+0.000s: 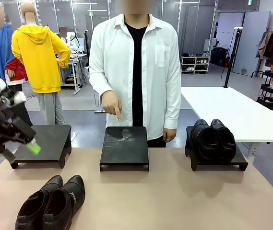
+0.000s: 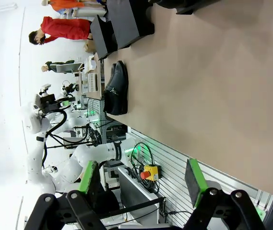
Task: Place the shoes on the stand as instructed by the person.
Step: Pick up another pair of Shoes and place it on the Shoes Stand indicated by the person.
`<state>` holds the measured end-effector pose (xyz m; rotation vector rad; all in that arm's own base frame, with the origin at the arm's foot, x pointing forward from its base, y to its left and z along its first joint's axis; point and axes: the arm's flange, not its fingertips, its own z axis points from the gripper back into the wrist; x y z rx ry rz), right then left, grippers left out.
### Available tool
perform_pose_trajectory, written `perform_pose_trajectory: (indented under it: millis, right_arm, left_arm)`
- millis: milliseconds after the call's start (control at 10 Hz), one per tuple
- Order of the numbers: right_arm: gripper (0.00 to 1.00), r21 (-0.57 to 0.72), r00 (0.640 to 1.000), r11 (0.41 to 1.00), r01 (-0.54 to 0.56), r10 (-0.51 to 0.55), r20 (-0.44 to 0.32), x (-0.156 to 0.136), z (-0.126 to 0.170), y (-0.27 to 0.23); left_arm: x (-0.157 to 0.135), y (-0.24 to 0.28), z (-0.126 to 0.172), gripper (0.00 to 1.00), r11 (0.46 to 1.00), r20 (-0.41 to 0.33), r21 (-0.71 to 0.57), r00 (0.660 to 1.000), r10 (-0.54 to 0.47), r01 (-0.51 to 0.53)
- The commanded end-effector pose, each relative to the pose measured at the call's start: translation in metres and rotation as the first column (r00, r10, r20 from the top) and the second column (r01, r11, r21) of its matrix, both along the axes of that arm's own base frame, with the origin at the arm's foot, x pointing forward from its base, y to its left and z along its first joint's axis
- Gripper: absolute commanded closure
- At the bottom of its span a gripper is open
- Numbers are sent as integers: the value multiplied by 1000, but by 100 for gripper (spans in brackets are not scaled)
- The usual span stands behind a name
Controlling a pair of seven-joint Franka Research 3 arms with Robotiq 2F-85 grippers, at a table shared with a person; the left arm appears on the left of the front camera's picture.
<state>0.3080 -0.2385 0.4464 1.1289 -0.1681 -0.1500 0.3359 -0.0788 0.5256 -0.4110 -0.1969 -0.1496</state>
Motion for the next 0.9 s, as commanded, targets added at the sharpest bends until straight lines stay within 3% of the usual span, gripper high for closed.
perform_pose_trajectory:
  millis: [0, 300, 800]
  right_arm:
    - [9, -17, 1000, 1000, -5, 5, 1, -3, 0, 0]
    - [9, -17, 1000, 1000, -5, 5, 1, -3, 0, 0]
    - [9, -17, 1000, 1000, -5, 5, 1, -3, 0, 0]
  left_arm:
    - [-16, -16, -30, 0, 989, 36, 94, 993, 110, -113]
    - [-28, -28, -68, 0, 976, 48, 166, 990, 134, -141]
    - [-26, -42, -119, 0, 962, -42, 231, 986, 161, -147]
